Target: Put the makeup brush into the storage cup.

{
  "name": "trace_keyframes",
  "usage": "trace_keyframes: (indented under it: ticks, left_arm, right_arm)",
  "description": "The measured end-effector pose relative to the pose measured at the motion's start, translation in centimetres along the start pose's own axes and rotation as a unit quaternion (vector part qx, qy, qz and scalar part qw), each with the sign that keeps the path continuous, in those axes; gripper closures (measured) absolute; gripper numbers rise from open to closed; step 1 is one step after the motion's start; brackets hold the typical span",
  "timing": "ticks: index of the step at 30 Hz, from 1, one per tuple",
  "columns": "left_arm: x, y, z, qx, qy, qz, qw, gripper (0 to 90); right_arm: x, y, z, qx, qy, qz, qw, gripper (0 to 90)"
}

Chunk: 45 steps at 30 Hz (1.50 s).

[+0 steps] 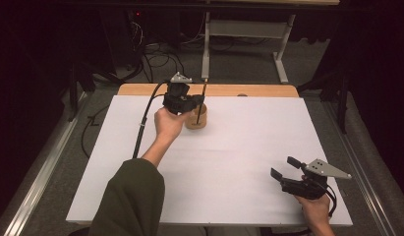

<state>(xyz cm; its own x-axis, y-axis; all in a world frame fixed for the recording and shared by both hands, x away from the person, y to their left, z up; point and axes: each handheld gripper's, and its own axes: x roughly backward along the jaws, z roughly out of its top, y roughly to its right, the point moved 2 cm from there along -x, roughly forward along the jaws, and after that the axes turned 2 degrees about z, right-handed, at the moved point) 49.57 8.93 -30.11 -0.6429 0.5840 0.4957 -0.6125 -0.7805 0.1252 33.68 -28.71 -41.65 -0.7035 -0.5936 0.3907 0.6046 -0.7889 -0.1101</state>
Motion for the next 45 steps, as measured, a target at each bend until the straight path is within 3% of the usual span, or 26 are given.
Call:
trace_keyframes:
  ticks: [12,17,24,45]
  left_arm:
    - [-0.4,0.1,0.9,-0.001,0.003,0.000,1.0000,82.7]
    - [-0.7,-0.1,1.1,-0.006,0.001,0.008,1.0000,82.7]
    - [-1.2,-0.6,1.1,0.008,0.002,0.016,0.9998,82.7]
    - [-2.6,-1.2,1.0,-0.004,0.010,0.043,0.9990,82.7]
  right_arm:
    - [0.1,0.0,0.0,-0.001,0.001,0.001,1.0000,21.1]
    - [0.1,-0.1,0.1,-0.002,0.000,0.001,1.0000,21.2]
    - [0.1,0.0,0.1,-0.001,-0.001,0.000,1.0000,21.4]
    - [0.1,0.0,0.0,-0.002,-0.002,0.004,1.0000,21.4]
